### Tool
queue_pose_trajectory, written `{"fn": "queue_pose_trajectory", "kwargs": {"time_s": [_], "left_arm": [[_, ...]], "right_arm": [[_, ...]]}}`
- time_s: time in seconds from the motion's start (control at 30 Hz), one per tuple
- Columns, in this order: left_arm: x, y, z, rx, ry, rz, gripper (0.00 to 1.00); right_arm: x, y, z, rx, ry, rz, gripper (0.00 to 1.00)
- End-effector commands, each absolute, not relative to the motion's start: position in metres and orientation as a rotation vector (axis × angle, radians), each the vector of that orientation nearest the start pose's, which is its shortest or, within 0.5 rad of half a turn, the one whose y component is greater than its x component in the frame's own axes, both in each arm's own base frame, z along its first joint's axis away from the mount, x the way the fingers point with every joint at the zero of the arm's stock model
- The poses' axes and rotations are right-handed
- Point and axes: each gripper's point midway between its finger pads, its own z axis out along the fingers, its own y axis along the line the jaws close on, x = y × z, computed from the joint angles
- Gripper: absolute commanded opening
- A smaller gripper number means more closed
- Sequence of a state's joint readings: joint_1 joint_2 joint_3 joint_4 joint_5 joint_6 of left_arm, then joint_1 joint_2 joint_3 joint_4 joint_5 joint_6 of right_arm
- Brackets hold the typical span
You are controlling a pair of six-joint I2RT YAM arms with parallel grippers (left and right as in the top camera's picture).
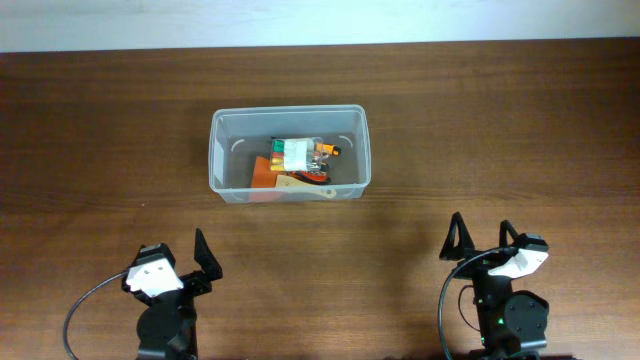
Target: Pack container
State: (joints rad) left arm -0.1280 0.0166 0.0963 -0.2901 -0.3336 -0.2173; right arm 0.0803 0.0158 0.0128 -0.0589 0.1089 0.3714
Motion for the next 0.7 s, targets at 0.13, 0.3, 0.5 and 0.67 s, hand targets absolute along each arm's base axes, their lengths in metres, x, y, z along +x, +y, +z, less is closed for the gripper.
{"fn": "queue_pose_trajectory", "kwargs": {"time_s": [0.13,0.3,0.5,0.67], "left_arm": [[0.2318,0.0268,0.1469,-0.309,1.743,0.054,0.99],[0.2318,0.0268,0.1469,-0.309,1.743,0.054,0.99],[0.2318,0.0268,0.1469,-0.309,1.743,0.054,0.99],[0.2318,0.0268,0.1469,-0.309,1.743,0.054,0.99]], "right_arm": [[0.2459,0.0024,0.1589,0.251,1.62,0.201,0.99],[0.2459,0.0024,0.1587,0.252,1.621,0.202,0.99],[0.2459,0.0024,0.1588,0.251,1.621,0.201,0.99],[0.2459,0.0024,0.1588,0.251,1.621,0.201,0.99]]}}
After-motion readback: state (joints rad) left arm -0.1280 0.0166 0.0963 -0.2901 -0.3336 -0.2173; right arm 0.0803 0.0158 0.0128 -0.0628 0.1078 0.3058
